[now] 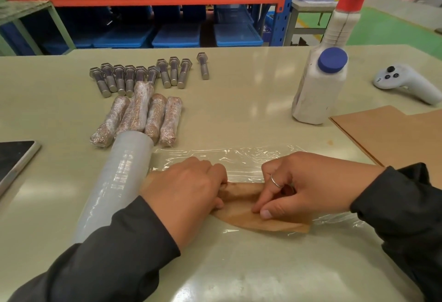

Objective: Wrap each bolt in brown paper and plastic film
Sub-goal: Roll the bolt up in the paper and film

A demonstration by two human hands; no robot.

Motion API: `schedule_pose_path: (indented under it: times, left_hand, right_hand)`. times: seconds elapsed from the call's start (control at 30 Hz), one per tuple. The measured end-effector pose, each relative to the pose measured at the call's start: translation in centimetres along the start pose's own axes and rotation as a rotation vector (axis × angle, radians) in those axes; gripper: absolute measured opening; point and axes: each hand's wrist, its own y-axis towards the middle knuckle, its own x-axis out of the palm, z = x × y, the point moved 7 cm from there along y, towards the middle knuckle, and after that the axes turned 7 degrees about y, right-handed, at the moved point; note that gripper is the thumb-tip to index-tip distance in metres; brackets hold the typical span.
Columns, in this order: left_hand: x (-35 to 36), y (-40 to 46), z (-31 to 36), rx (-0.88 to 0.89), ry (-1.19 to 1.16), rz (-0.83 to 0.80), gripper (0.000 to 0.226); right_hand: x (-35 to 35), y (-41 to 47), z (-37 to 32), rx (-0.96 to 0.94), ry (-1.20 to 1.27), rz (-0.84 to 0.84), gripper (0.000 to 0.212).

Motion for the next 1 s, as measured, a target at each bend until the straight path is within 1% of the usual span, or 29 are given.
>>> schedule_pose_path:
  times: [0.03,0.13,0.2,0.23,0.3,0.33,0.4,0.43,0.47,0.53,0.67,0.77,0.9,1.0]
  left_hand:
    - [-0.2,-0.2,0.2,0.009,0.022,0.03,0.026]
    - [0.0,-0.5,0.5,0.035,-0.041,0.153,0.025]
    - [-0.5,-0.7,0.9,0.07,0.008,0.209,0.012]
    - [-0.7,-0.8,1.0,0.067,0.018,0.225,0.013]
    - [-1.2,-0.8,0.8,0.041,0.024,0.234,0.03]
    - [-1.5,-0.7,0.6,0.028,0.019,0.245,0.033]
    - [-1.9,-0.7,0.5,0.027,0.019,0.271,0.032]
    - [-2.0,-0.7,0.4,0.031,0.017,0.284,0.032]
    - [-2.0,-0.6,0.4,0.029,0.01,0.282,0.032]
    - [-2.0,-0.6,0.5,0.015,0.012,0.27,0.032]
    - [-2.1,-0.6,0.7,0.026,0.02,0.279,0.03]
    - [-2.3,-0.7,0.3,0.016,0.044,0.287,0.03]
    - [-1.7,-0.6,0.0,0.002,0.01,0.239,0.031]
    - [-1.3,-0.7,0.0,0.009,-0.046,0.206,0.032]
  right_hand:
    - [0.0,0.0,0.1,-0.003,-0.003,0.003,0.013]
    - [-0.2,-0.1,0.0,-0.028,-0.014,0.018,0.008]
    - [-0.7,-0.2,-0.2,-0.062,0.015,0.078,0.005]
    - [-1.2,-0.4,-0.5,-0.097,0.025,0.141,0.007]
    - [-2.1,-0.6,-1.0,-0.165,-0.02,0.289,0.022]
    - [-2.3,-0.6,-1.2,-0.172,-0.079,0.346,0.034]
    - [-2.3,-0.5,-1.6,-0.148,-0.255,0.397,0.059]
    - [-2.1,-0.3,-1.7,-0.123,-0.351,0.397,0.067]
    - [-1.9,-0.2,-1.6,-0.089,-0.431,0.392,0.069]
    - [-1.7,-0.1,-1.5,-0.037,-0.505,0.394,0.062]
    - [-1.8,-0.2,-1.2,-0.027,-0.505,0.399,0.03]
    - [-2.3,-0.5,-0.6,0.021,-0.543,0.357,0.026]
    - [-3.2,-1.0,-0.4,0.043,-0.604,0.375,0.02]
    - [-3.3,-1.1,-0.7,-0.009,-0.554,0.41,0.019]
